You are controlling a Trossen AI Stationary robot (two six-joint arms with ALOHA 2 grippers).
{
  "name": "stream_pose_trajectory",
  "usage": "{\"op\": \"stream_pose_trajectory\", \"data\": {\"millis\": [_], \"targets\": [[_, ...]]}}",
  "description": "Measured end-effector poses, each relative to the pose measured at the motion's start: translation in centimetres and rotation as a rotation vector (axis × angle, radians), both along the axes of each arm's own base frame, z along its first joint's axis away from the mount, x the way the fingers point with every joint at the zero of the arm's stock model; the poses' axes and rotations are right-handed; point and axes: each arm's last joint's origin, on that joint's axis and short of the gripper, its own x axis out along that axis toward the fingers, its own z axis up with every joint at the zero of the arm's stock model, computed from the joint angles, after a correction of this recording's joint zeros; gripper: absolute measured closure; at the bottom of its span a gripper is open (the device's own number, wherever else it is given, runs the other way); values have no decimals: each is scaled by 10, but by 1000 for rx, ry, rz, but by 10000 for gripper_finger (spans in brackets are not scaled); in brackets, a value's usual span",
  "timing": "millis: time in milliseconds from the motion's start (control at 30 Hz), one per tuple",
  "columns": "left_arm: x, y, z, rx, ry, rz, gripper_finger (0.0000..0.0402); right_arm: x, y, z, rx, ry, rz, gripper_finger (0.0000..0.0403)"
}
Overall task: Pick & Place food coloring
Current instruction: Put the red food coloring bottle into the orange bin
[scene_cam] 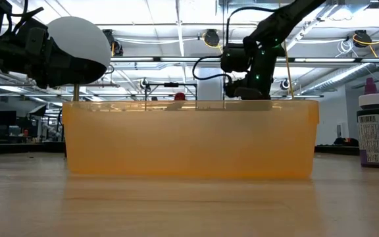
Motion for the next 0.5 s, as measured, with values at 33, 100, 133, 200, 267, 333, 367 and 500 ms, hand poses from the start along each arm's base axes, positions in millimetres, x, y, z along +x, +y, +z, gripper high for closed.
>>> {"op": "stream_pose_trajectory", "data": {"millis": [33, 100, 133, 200, 267, 333, 367, 500], "targets": [[0, 0, 0, 0, 0, 0, 48, 1, 0, -2, 3, 5, 2, 234], [0, 0, 0, 0, 0, 0, 48, 2, 0, -7, 11, 21, 2, 234], [0, 0, 0, 0, 0, 0, 48, 3, -1, -10, 14, 28, 2, 234], [0, 0, 0, 0, 0, 0, 48, 4, -2, -15, 19, 40, 2, 234], [0, 0, 0, 0, 0, 0, 48, 6, -3, -22, 24, 54, 7, 234], [0, 0, 0, 0, 0, 0, 48, 7, -3, -25, 26, 59, 11, 234], [0, 0, 0, 0, 0, 0, 48, 8, -4, -26, 26, 59, 12, 234], [0, 0, 0, 0, 0, 0, 48, 8, -4, -27, 23, 54, 13, 234]]}}
